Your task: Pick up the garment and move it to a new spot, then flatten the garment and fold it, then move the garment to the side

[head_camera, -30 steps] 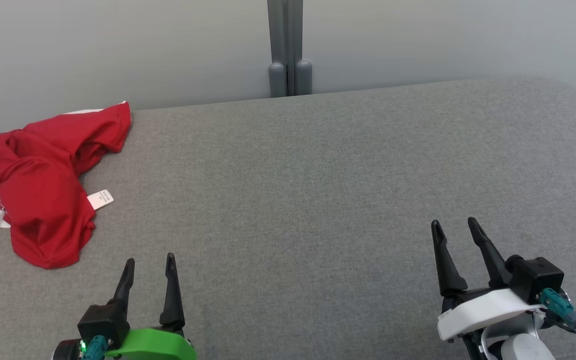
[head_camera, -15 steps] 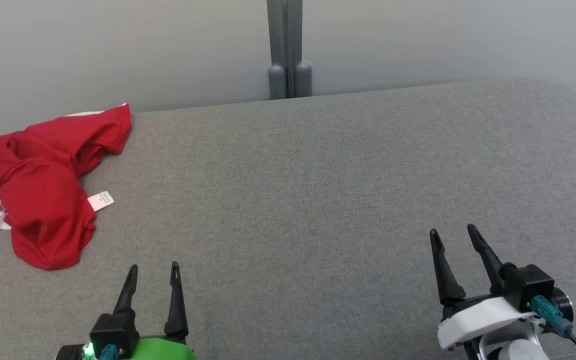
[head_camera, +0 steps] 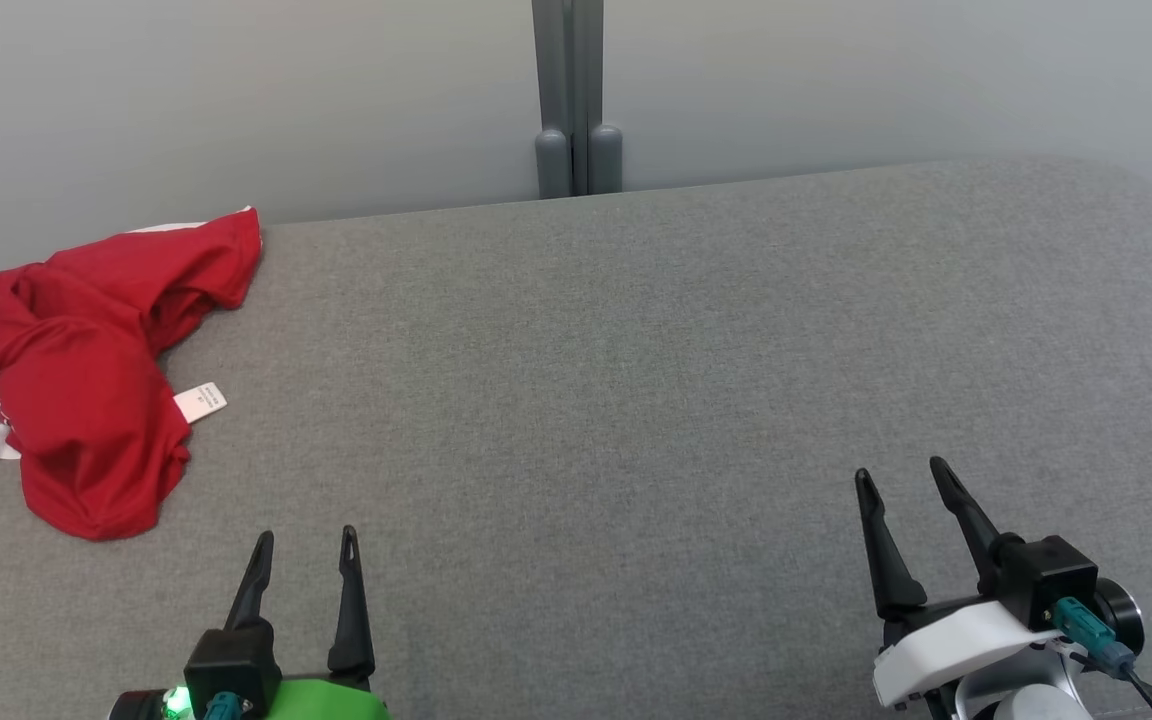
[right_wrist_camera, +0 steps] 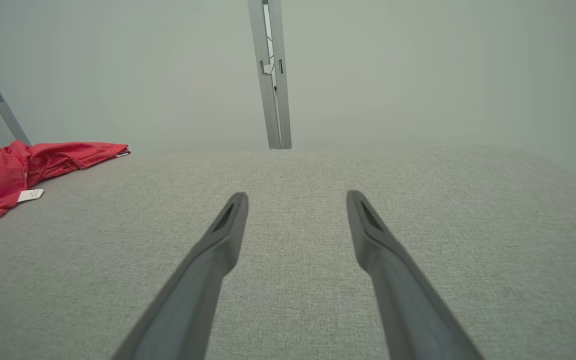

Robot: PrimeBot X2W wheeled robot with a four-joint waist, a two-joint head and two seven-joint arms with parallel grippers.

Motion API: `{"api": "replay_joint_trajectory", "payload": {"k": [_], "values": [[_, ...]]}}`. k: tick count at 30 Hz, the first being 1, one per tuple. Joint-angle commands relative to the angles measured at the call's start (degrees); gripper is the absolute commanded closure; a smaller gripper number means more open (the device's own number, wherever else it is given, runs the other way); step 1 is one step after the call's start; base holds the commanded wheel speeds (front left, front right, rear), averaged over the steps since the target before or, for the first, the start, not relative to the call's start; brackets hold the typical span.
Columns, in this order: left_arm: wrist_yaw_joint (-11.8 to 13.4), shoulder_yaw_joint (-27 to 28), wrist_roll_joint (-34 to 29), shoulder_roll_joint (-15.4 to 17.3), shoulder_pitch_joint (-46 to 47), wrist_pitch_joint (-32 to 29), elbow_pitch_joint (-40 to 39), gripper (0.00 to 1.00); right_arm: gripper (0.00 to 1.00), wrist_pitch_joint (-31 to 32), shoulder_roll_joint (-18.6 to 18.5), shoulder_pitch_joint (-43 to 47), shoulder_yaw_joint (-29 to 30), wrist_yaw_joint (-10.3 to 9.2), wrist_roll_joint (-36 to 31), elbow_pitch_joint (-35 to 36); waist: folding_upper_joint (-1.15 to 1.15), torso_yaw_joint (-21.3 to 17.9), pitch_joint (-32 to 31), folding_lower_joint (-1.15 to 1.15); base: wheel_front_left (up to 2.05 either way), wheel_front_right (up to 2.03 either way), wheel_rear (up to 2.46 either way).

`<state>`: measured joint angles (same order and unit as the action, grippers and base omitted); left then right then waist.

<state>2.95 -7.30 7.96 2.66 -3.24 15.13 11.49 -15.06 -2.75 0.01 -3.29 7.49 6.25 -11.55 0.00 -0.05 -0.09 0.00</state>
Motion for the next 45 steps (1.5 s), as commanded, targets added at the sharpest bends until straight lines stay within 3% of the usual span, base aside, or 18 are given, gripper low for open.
{"api": "replay_joint_trajectory", "payload": {"k": [1, 11, 15, 33, 39, 45], "values": [[0.0, 0.2, 0.2, 0.4, -0.7, 0.0, 0.1, 0.00, 0.00, -0.2, -0.2, 0.7, 0.0, 0.00, -0.1, -0.2, 0.00, 0.0, 0.0, 0.00, 0.00, 0.00, 0.00], [0.1, 0.5, 0.4, 0.4, -0.2, 0.0, 0.5, 0.00, 0.00, -0.2, -0.2, 0.6, 0.2, 0.00, 0.0, -0.6, 0.00, 0.4, 0.0, 0.00, 0.00, 0.00, 0.00], [0.4, 0.6, -0.1, 0.4, 0.3, 0.0, -0.1, 0.00, 0.00, -0.2, -0.2, 1.0, 0.8, 0.00, -0.3, 0.2, 0.00, 2.3, 0.3, 0.00, 0.00, 0.00, 0.00], [0.8, 2.2, -0.6, 0.4, 0.9, 0.0, -1.5, 0.00, 0.00, -0.2, -0.2, 0.7, -0.1, 0.00, -0.2, 2.1, 0.00, 24.9, 1.6, 0.00, 0.00, 0.00, 0.00], [0.9, 3.0, 0.0, 0.3, -0.2, 0.0, -1.7, 0.00, 0.00, -0.2, -0.2, 0.4, -0.7, -0.01, -0.7, 2.1, 0.00, 28.8, 1.5, 0.00, 0.00, 0.00, 0.00], [1.4, 3.1, 1.0, 0.3, -0.8, 0.0, -2.4, 0.00, 0.00, -0.2, -0.2, -0.4, -1.4, -0.01, -1.3, 2.3, 0.00, 29.5, 2.6, 0.00, 0.00, 0.00, 0.00]]}}
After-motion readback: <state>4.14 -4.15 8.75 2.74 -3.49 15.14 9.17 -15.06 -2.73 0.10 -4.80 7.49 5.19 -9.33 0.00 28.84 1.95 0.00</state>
